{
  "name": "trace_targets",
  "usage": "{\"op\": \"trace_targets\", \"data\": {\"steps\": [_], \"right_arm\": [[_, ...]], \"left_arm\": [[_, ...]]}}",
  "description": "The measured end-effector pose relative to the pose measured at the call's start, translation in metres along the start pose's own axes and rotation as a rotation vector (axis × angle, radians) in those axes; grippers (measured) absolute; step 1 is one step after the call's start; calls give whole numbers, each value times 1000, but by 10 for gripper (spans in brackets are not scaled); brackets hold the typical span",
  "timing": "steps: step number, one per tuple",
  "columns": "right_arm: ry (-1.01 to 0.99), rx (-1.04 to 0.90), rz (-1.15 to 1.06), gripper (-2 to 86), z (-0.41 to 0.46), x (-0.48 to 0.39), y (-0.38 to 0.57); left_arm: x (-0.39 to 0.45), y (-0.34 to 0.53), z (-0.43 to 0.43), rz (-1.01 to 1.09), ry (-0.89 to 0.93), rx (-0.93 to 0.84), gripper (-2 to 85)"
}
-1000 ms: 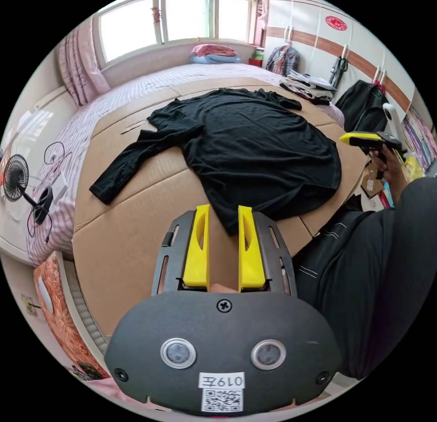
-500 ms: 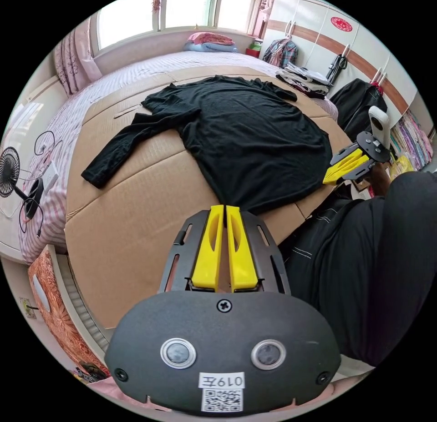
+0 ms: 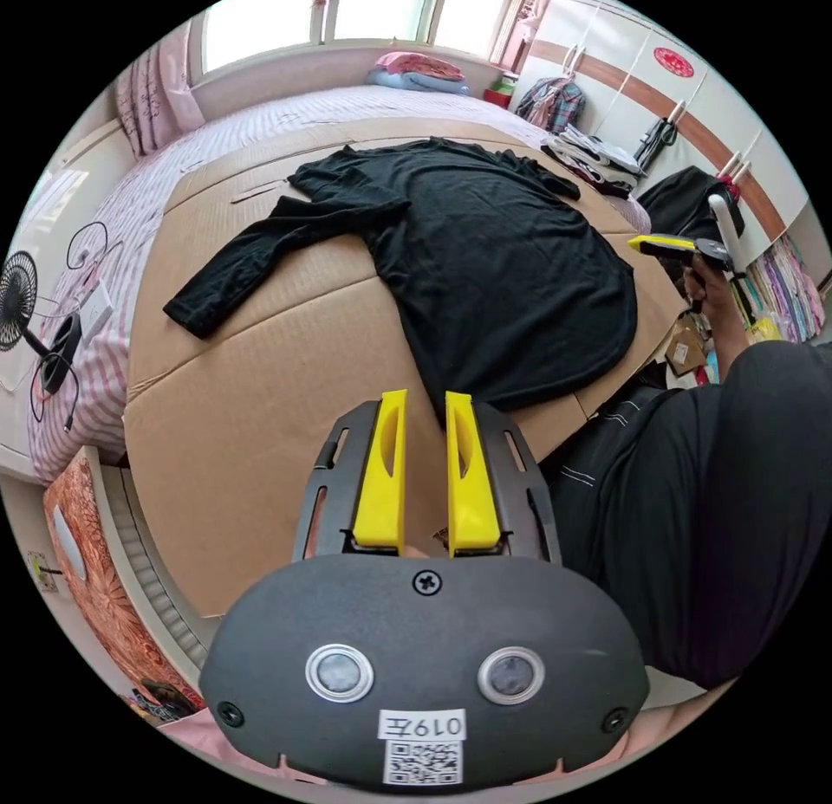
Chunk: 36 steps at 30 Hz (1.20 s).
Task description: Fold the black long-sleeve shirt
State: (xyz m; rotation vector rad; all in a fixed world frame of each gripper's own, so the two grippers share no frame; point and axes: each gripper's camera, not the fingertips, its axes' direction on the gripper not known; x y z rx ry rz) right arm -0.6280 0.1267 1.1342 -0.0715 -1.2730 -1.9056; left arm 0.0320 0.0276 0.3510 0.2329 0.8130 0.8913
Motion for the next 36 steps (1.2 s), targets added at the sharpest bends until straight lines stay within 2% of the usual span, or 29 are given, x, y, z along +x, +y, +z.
{"op": "trace_targets", "data": {"steps": [4,7,8,10,13,26,31,36], "right_arm": [[-168,-2,128,90,-1,20,14],[-187,-32,153,90,6,17,12],[-176,-26,161,85,6,16,11],[-107,-32,163,16,2,12,7],[-105,-52,109,-5,-7,4,2],[-44,-109,115,-10,-66,7,-12],[-1,-193,114,-10,-83,6,-24],[-43,-213,131,-9,-97,13,-38]], "left_arm": [[-13,-7,-1,-38,37,-5,49],[-18,-16,-3,-29,7,-17,31],[-19,-18,-4,-25,2,-18,28],[-26,-24,-8,-14,5,-20,20],[-34,-29,-13,-7,29,-18,14],[-71,-44,-54,129,71,-69,10],[-75,-51,-62,233,103,-173,9],[-94,-59,-73,216,135,-202,10]]}}
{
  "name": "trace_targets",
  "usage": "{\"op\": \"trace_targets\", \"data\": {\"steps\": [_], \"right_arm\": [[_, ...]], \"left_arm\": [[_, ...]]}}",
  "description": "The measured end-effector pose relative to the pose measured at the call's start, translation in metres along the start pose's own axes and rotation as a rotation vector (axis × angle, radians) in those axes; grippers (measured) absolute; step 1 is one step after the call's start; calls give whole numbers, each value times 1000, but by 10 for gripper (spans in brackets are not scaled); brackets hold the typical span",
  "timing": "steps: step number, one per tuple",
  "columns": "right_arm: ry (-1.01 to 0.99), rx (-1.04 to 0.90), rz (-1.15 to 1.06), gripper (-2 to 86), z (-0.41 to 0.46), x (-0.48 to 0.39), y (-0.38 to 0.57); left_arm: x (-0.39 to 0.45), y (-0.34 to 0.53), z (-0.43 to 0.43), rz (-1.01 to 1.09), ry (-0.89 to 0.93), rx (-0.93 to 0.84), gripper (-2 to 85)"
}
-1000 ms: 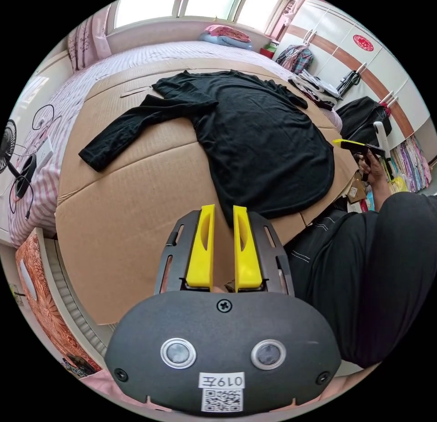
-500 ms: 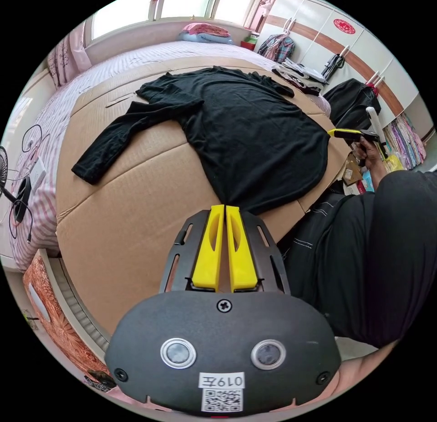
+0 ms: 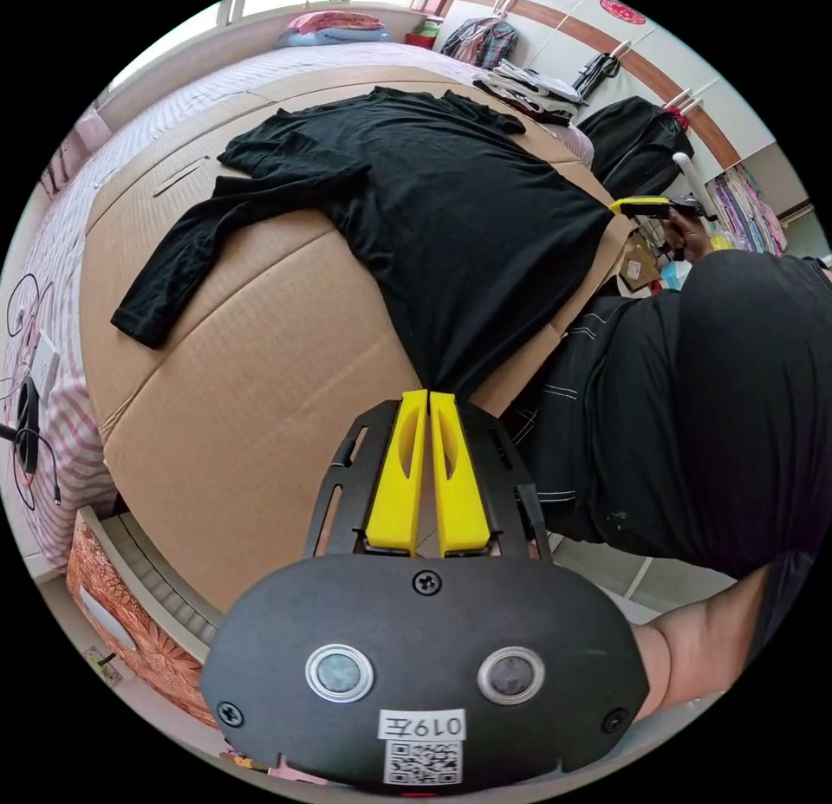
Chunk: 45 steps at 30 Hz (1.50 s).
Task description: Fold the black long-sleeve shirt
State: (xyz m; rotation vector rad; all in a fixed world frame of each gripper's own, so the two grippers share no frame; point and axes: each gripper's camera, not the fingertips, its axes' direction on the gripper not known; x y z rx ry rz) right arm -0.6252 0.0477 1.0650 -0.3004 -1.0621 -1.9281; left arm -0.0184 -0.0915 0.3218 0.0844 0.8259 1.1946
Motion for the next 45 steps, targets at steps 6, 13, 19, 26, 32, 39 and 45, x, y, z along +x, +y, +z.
{"op": "trace_targets", "data": {"steps": [6,13,19,26,32,39,45], "right_arm": [[134,-183,-46,-9,4,2,-25],[-14,74,-151,-10,-58,20,-69],[-162,381,-334,-9,-94,7,-177],[-336,409,-385,-8,-100,-16,-274],[-210,361,-298,-7,-88,-13,-290],[128,389,104,4,-110,57,-322],[-39,262,139,82,-113,97,-352]], "left_arm": [[-14,-8,-4,-29,76,-39,12],[-48,11,-72,-94,123,192,20],[-85,-56,-127,-276,-89,564,37],[-93,-194,-86,-228,-144,352,93],[-63,-220,-58,-150,-360,140,81],[-44,-228,-71,-135,-382,161,17],[-58,-205,-110,-335,-426,277,10]]}}
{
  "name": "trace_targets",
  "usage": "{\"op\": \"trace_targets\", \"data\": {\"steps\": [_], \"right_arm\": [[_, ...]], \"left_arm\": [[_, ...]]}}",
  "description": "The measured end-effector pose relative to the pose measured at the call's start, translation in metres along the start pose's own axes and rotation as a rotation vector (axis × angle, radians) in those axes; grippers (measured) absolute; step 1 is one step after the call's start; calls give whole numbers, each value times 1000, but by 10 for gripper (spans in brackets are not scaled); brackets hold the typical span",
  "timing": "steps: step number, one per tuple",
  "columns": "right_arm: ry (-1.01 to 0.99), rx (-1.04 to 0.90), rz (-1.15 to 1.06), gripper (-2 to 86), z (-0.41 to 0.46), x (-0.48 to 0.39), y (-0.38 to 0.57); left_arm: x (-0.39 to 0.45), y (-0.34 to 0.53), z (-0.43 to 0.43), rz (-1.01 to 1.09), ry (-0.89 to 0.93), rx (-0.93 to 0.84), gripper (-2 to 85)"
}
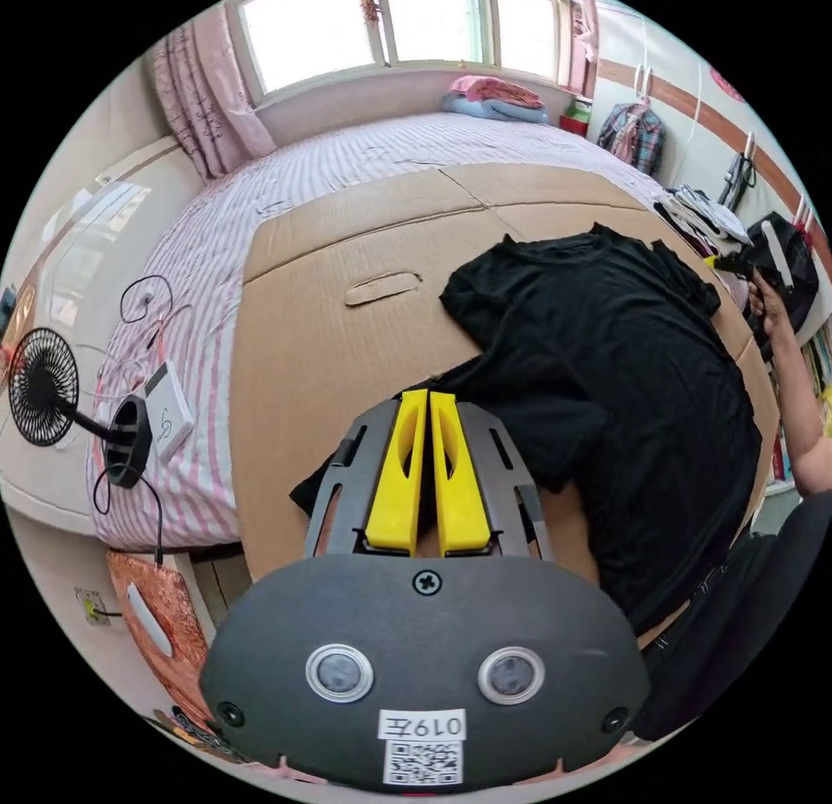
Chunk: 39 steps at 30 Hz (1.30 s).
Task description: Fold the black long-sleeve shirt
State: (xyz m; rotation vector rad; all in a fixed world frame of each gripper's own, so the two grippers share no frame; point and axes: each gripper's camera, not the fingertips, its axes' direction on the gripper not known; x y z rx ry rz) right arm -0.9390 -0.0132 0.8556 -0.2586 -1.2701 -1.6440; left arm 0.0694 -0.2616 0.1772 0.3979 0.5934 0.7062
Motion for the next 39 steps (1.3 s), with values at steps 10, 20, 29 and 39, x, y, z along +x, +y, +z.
{"op": "trace_targets", "data": {"steps": [10,20,29,39], "right_arm": [[228,-124,-58,41,8,-44,-40],[443,133,-10,13,-68,-51,-58],[-287,13,-539,55,-16,-124,-194],[-194,-202,-608,102,44,-134,-278]], "left_arm": [[-63,8,-39,-489,-109,-26,13],[-32,-70,-77,-301,-1,219,16],[20,-228,0,187,440,123,53],[35,-309,33,309,493,-14,44]]}}
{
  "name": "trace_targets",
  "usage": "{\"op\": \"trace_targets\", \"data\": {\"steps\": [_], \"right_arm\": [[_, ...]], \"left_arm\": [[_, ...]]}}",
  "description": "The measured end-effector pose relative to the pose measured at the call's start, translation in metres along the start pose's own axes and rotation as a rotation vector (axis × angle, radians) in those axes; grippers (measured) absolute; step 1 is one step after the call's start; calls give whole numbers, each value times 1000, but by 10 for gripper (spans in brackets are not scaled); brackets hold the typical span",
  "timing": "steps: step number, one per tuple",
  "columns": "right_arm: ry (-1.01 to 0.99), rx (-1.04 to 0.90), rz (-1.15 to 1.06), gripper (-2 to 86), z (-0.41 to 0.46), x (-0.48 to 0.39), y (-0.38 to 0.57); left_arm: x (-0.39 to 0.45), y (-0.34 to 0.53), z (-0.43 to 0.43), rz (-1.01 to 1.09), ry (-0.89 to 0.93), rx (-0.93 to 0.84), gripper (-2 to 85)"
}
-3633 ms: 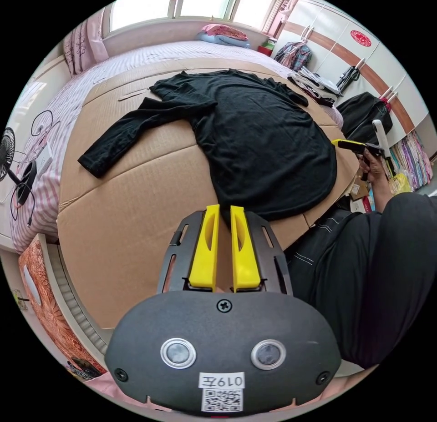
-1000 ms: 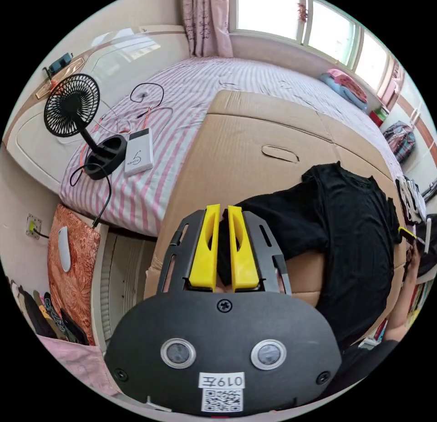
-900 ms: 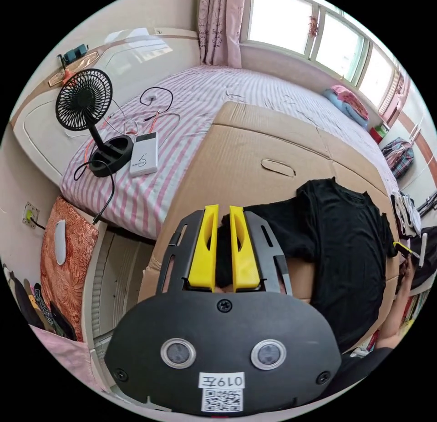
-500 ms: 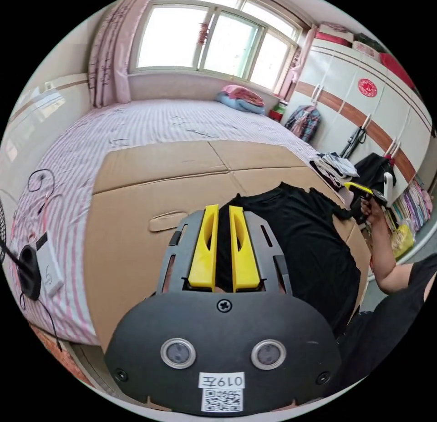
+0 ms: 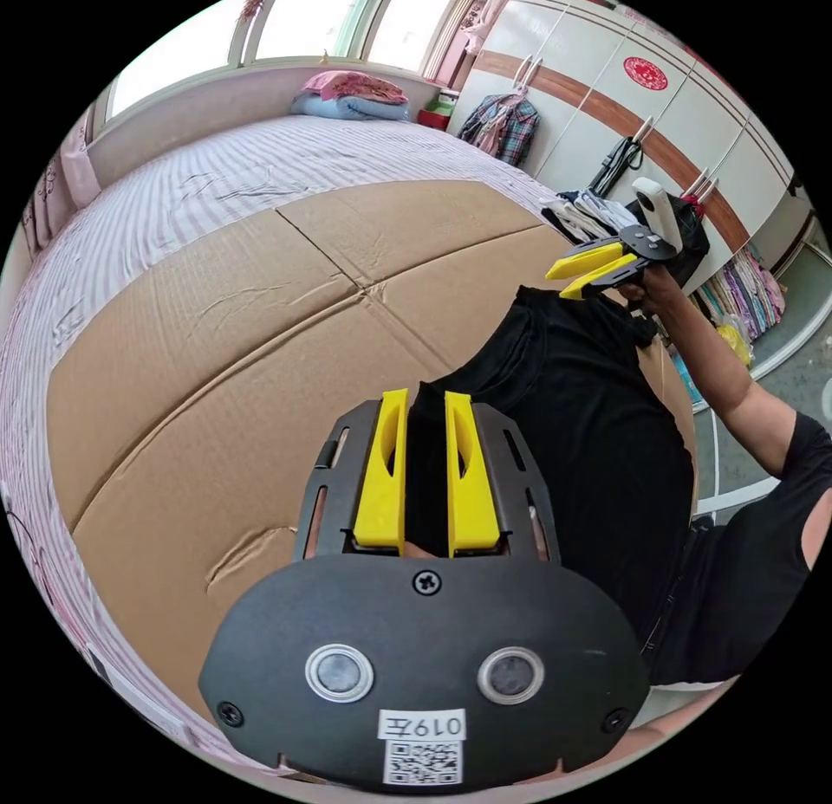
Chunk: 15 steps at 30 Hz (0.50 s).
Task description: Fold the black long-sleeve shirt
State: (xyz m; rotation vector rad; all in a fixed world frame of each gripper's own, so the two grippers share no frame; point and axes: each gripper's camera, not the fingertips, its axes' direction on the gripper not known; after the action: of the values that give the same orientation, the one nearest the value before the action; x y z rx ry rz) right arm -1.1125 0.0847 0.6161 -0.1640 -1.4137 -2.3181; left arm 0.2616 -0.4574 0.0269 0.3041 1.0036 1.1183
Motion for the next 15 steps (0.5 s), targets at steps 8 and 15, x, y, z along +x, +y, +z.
{"op": "trace_targets", "data": {"steps": [8,15], "right_arm": [[72,-45,-17,23,18,3,-17],[155,-16,-46,-8,9,-5,-1]], "left_arm": [[23,-36,3,65,-93,-58,14],[47,-72,-7,117,-191,-79,10]]}}
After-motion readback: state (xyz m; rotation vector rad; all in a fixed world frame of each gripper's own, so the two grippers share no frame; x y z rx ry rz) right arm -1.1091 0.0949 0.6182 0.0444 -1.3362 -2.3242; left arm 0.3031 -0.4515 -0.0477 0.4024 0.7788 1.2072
